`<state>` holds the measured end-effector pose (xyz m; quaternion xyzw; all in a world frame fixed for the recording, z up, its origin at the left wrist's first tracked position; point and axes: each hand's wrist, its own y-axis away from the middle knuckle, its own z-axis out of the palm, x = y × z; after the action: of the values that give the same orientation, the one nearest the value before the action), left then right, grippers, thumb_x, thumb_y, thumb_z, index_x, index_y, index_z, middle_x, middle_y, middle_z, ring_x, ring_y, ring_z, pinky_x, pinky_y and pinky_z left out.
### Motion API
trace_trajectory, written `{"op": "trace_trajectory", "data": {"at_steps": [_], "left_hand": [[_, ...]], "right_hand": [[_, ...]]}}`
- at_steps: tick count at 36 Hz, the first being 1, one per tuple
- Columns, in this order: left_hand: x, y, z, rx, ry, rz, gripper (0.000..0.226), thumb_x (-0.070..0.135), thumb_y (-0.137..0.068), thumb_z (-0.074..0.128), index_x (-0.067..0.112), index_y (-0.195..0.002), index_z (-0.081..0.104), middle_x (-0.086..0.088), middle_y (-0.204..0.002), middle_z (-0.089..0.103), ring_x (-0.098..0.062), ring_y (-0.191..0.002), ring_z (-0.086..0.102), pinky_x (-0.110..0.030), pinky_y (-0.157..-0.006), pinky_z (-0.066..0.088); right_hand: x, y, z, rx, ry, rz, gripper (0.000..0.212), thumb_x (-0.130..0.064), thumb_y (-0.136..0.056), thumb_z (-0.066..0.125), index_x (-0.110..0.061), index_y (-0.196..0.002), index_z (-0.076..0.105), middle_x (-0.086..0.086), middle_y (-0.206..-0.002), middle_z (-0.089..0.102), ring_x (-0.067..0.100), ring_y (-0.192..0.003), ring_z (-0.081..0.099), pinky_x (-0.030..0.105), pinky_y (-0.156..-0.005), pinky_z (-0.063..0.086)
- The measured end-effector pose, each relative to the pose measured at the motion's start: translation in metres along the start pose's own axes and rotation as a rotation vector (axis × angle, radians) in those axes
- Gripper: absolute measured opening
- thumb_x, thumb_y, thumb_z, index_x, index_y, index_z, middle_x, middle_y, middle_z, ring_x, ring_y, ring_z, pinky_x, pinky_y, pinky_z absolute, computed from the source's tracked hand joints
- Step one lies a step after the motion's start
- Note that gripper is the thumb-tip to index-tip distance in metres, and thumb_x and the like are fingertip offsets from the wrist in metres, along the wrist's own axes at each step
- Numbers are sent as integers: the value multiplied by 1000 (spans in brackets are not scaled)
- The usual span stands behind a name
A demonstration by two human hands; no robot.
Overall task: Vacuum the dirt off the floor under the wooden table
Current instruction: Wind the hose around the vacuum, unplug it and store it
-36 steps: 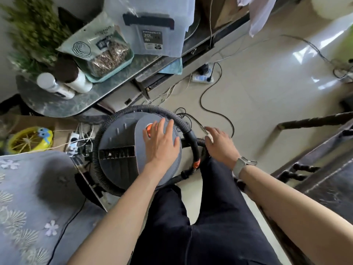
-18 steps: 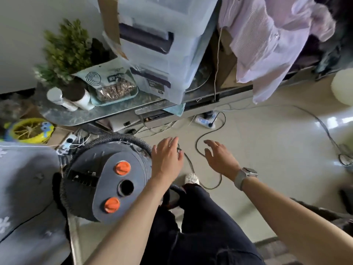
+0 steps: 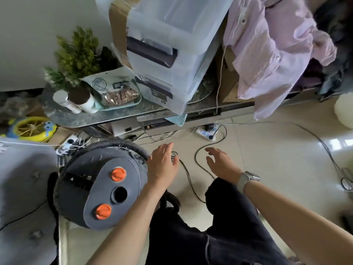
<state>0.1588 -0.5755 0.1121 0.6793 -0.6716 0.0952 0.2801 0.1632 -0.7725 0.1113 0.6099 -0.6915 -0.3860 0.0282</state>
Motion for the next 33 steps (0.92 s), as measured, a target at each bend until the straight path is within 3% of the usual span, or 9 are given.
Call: {"op": "trace_trajectory", "data": {"at_steps": [6,11,15,21,29,33], "left_hand": [[33,-33,31,99,17,-83,45,26,-88,56,8,-130,53,-10,-124,59,-30,-112,56,-46,-94,45],[83,-60,82,186,42,-226,57,39,-84,34,8,-127,55,-12,-121,61,-31,-110,58,-43,-90,48],[121,-85,144,165,113,-370,48,29,-92,53,11,-136,47,-9,-131,54,-27,-121,51,-41,-101,41],[153,-114,239,78,220,-530,49,32,-95,48,18,-141,39,-5,-140,46,-23,-128,43,-38,-103,38],[98,-165,355,21,204,-561,48,32,-93,47,18,-138,41,-4,-137,48,-24,-126,44,-39,-98,41],[47,-202,419,-4,135,-526,52,34,-94,48,18,-142,37,-3,-140,45,-25,-125,45,-36,-98,38]], "right_hand": [[25,-50,-40,-79,96,-114,42,-16,-97,45,-11,-139,44,12,-137,51,26,-126,46,28,-101,34],[76,-97,-76,-203,267,-227,41,-20,-98,44,-17,-139,43,9,-140,48,25,-126,47,31,-101,38],[129,-142,-102,-234,380,-276,41,-19,-98,43,-18,-139,44,9,-140,47,26,-128,45,32,-101,37],[206,-199,-102,-269,453,-348,38,-17,-98,45,-13,-136,47,11,-137,50,26,-127,46,29,-107,29],[270,-308,-36,-291,529,-372,36,-21,-98,43,-17,-133,52,8,-132,56,26,-123,50,32,-104,36],[297,-370,17,-251,629,-436,36,-25,-99,43,-22,-133,52,2,-137,53,22,-128,45,31,-108,31]]}}
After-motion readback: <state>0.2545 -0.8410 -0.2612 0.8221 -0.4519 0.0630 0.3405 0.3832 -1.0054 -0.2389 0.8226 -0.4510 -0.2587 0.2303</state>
